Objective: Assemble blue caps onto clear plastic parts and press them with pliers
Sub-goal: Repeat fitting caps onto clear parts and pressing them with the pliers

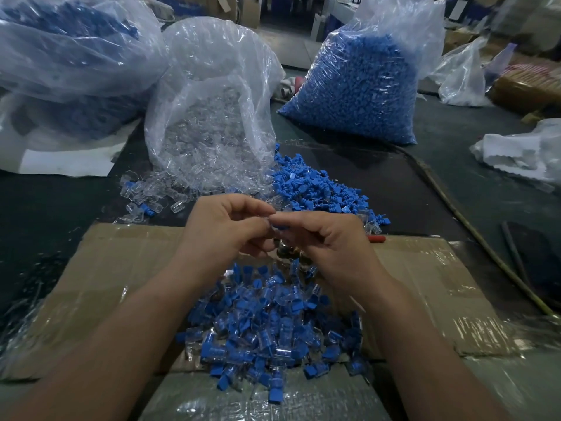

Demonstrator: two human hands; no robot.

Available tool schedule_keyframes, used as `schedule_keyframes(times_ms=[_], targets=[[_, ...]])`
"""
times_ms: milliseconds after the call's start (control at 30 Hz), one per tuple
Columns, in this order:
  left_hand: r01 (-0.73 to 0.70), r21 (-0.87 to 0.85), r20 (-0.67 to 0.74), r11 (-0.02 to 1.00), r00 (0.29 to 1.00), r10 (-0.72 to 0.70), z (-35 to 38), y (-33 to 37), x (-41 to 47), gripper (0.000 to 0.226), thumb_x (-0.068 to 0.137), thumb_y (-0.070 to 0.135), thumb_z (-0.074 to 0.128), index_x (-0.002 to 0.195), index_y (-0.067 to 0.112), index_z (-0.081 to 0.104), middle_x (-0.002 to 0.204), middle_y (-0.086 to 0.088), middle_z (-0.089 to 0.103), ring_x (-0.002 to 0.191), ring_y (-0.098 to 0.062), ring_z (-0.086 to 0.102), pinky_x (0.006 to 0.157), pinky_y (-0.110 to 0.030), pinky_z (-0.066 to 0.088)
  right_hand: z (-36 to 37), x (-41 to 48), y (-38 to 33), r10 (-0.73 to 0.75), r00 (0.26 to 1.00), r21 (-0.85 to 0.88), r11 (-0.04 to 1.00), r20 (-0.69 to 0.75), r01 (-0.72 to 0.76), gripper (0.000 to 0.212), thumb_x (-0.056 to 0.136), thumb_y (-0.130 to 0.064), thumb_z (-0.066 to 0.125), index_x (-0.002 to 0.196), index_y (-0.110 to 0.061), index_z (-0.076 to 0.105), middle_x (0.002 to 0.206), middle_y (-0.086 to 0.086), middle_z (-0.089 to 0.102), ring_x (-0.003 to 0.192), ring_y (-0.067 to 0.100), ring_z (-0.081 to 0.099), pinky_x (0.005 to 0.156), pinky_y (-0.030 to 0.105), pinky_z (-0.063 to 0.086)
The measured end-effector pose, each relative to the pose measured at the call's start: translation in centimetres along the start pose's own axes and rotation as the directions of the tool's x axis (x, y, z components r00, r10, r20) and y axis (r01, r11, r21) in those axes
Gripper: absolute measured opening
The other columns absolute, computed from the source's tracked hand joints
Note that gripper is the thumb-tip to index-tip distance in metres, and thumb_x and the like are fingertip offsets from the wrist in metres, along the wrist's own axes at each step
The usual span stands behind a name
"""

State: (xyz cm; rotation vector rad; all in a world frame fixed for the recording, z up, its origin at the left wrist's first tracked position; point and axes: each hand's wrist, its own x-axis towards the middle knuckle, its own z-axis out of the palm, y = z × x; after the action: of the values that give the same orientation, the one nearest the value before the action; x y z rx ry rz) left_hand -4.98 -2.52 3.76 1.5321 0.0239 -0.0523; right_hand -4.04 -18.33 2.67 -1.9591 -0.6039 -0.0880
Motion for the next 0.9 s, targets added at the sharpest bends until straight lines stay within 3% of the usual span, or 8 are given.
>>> schedule_keyframes(times_ms=[200,367,467,600,733,900], targets=[[-0.017,0.04,0.05,0.999,0.999,0.015,0.12,-0.07,-0.16,0.016,0.074,-0.008,0.065,0.078,0.007,0.063,0.063,-0.013,0.069,0.053,-0.016,0.066,0.051,-0.022,0.055,-0.05,0.12,-0.04,-0.167,0.975,-0.222,0.966,-0.146,0.132,0.025,0.078,-0.002,0.069,0.1,-0.015,0.069,0.082,-0.005,0.061,0.076,0.007,0.059,0.066,0.014,0.049],[-0.107,0.152,0.027,0.983,0.994,0.104,0.61,-0.48,-0.29,0.02,0.074,-0.006,0.068,0.075,0.014,0.064,0.065,-0.011,0.069,0.056,-0.017,0.066,0.056,-0.023,0.057,0.12,0.03,-0.11,-0.078,0.979,-0.183,0.982,-0.186,0.044,0.014,0.073,0.0,0.071,0.079,-0.013,0.07,0.071,-0.008,0.065,0.067,0.007,0.062,0.058,0.02,0.053],[-0.131,0.153,0.018,0.98,0.991,0.13,0.74,-0.59,-0.35,0.023,0.075,-0.006,0.067,0.074,0.017,0.064,0.066,-0.009,0.069,0.058,-0.016,0.066,0.057,-0.022,0.056,0.38,-0.12,-0.18,-0.041,0.982,-0.13,0.991,-0.187,0.017,0.022,0.075,0.0,0.07,0.083,-0.02,0.066,0.069,-0.004,0.066,0.059,0.008,0.063,0.056,0.027,0.055],[-0.112,0.082,0.001,0.99,0.994,0.113,0.68,-0.29,-0.31,0.02,0.075,-0.008,0.064,0.075,0.012,0.065,0.064,-0.011,0.069,0.055,-0.014,0.065,0.053,-0.018,0.054,0.16,-0.14,-0.3,-0.06,0.989,-0.074,0.996,-0.137,0.05,0.027,0.077,-0.005,0.071,0.097,-0.022,0.067,0.08,-0.006,0.068,0.071,0.006,0.066,0.065,0.021,0.055],[-0.048,-0.003,0.045,0.999,0.998,0.048,0.4,0.14,-0.33,0.016,0.075,-0.009,0.062,0.076,0.007,0.064,0.059,-0.008,0.068,0.051,-0.013,0.064,0.05,-0.018,0.052,-0.15,0.09,0.01,-0.158,0.978,-0.19,0.973,-0.136,0.131,0.024,0.073,-0.009,0.074,0.096,-0.013,0.07,0.083,-0.009,0.062,0.079,0.005,0.06,0.07,0.013,0.049],[-0.004,-0.012,0.098,1.0,0.995,0.005,0.18,0.24,-0.43,0.019,0.074,-0.011,0.062,0.073,0.007,0.065,0.06,-0.012,0.068,0.051,-0.016,0.064,0.049,-0.021,0.053,-0.4,0.09,0.35,-0.238,0.967,-0.163,0.962,-0.093,0.22,0.028,0.072,-0.009,0.074,0.098,-0.017,0.068,0.089,-0.008,0.064,0.082,0.006,0.062,0.073,0.018,0.051]])
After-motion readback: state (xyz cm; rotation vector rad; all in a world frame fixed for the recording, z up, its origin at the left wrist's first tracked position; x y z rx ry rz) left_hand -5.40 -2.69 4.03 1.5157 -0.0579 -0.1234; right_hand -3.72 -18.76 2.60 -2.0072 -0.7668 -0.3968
